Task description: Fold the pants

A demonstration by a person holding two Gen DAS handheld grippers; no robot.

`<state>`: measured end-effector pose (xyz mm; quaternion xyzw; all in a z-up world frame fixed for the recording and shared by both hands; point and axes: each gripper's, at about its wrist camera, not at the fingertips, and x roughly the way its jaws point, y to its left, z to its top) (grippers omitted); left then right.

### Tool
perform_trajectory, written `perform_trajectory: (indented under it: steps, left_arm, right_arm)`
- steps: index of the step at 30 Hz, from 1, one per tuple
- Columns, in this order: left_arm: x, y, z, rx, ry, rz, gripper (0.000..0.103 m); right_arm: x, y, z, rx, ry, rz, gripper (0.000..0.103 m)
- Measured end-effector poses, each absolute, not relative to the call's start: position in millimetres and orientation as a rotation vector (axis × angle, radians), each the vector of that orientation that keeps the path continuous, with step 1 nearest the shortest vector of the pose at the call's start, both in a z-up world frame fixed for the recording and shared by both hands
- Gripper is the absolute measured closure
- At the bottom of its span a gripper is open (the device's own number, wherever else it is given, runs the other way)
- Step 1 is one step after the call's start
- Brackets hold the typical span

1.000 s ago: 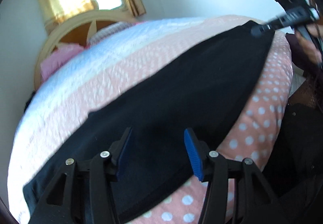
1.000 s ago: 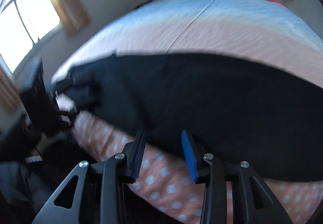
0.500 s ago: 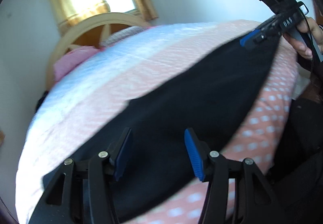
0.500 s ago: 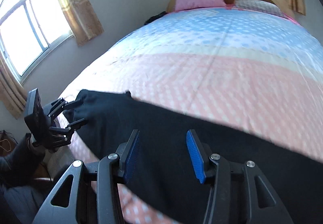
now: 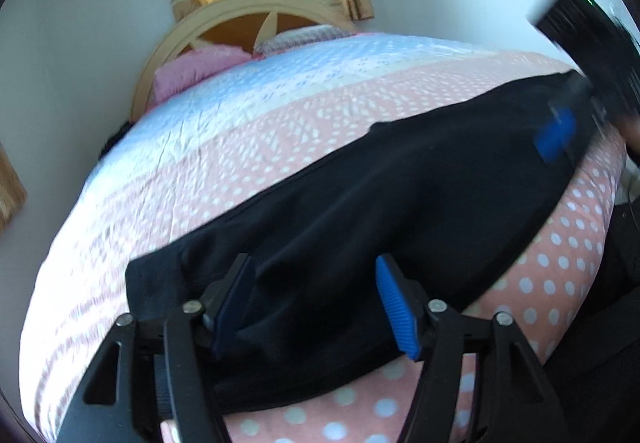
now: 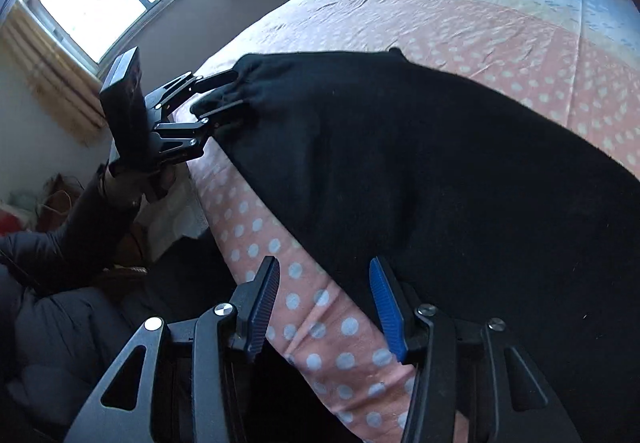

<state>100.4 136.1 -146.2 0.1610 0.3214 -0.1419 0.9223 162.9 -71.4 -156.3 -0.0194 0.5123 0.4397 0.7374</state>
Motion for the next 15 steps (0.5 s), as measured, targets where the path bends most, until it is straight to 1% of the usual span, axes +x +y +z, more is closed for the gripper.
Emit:
perform_trajectory:
  steps: [4,6,8,12,15]
  left_arm:
    - [106,159,-133,0.296,0.587,-0.209,0.034]
    - [111,172,-125,0.255,0.561,-0.143,0.03]
    - [118,187,-124,0.228,0.571,-0.093,0.029]
    - [129,197,-141,0.216,0.639,-0.044,0.029]
    - [134,198,-157,0.189,0.682,-0.064,0.029]
  right_arm:
    - [199,-72,-130,0.049,1.021,0.923,0.054]
    - [225,-71,-123,0.111,0.994,0.88,0.054]
    - [252,-69,-123,0.177,0.981,0.844,0.054]
    - [294,-57,-139,0.316,1.018,0.793,0.054]
    - [321,-40,-161,0.405,1.117,0.788,0.055]
